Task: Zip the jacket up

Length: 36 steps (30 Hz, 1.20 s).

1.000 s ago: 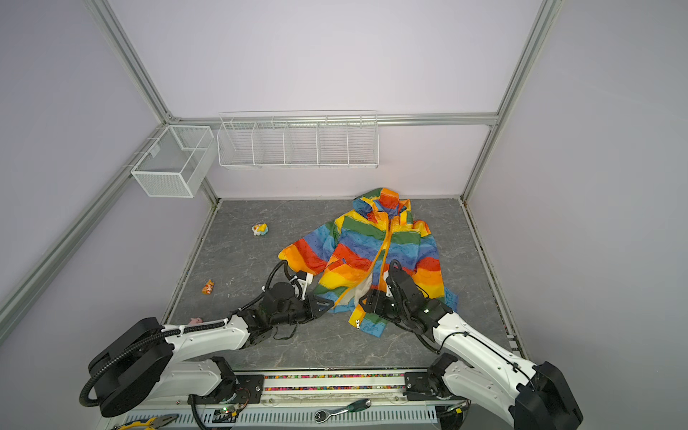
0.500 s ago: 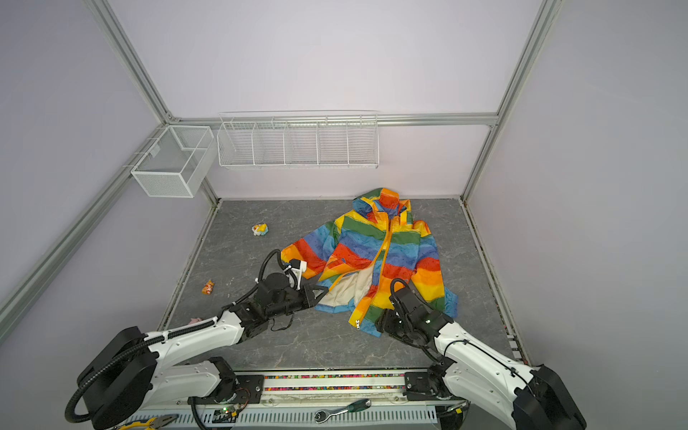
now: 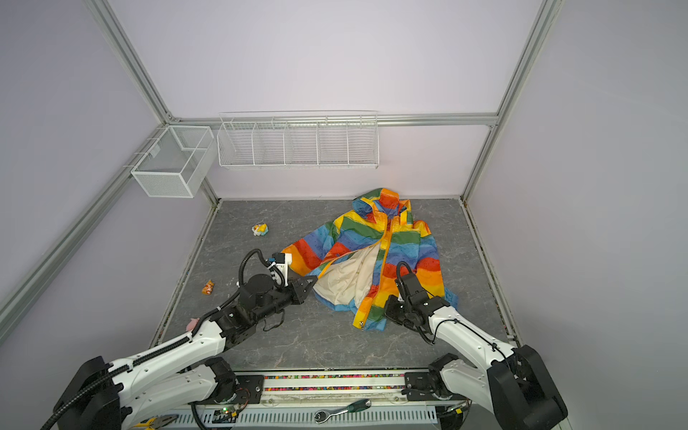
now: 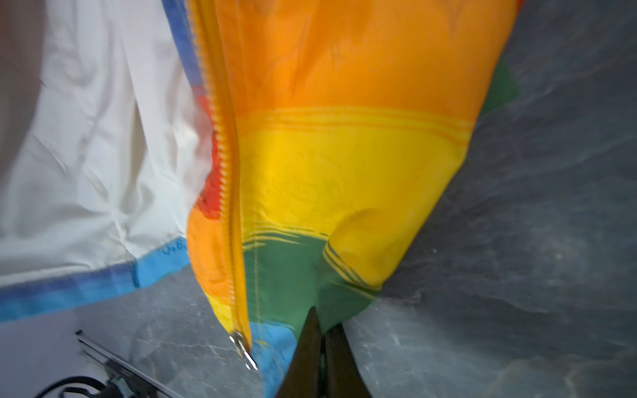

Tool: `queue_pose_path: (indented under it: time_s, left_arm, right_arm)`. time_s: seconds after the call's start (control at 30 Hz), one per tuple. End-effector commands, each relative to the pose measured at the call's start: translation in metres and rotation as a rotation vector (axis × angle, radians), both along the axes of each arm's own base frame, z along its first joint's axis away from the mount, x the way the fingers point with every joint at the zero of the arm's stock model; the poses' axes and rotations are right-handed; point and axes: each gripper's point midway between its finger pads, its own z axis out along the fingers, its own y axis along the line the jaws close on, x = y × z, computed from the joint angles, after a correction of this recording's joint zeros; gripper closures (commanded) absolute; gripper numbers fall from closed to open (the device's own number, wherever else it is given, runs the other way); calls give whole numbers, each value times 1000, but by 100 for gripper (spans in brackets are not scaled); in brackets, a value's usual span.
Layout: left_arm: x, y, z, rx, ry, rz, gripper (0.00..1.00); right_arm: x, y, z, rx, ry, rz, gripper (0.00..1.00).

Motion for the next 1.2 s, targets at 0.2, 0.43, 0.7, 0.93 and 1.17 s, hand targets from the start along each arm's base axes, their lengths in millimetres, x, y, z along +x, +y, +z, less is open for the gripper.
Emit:
queue_pose_path:
  time_s: [0.2, 0.43, 0.7, 0.93, 1.17]
  left_arm:
    - [8, 2, -27, 52, 44, 32, 100]
    - [9, -1, -46, 31, 51, 78, 100]
    - [5, -12, -62, 61, 71, 55, 100]
    - [-1, -16, -69, 80, 82, 37, 100]
    - [-5, -14, -71, 72, 86, 40, 100]
  right_arm:
    - [87, 10, 78, 106, -222, 200, 94]
    - [121, 30, 140, 151, -383, 313, 94]
    - [94, 27, 57, 172, -217, 297, 94]
    - [86, 19, 33, 131, -164, 266, 93]
    - [76, 19, 28, 171, -117, 211, 65]
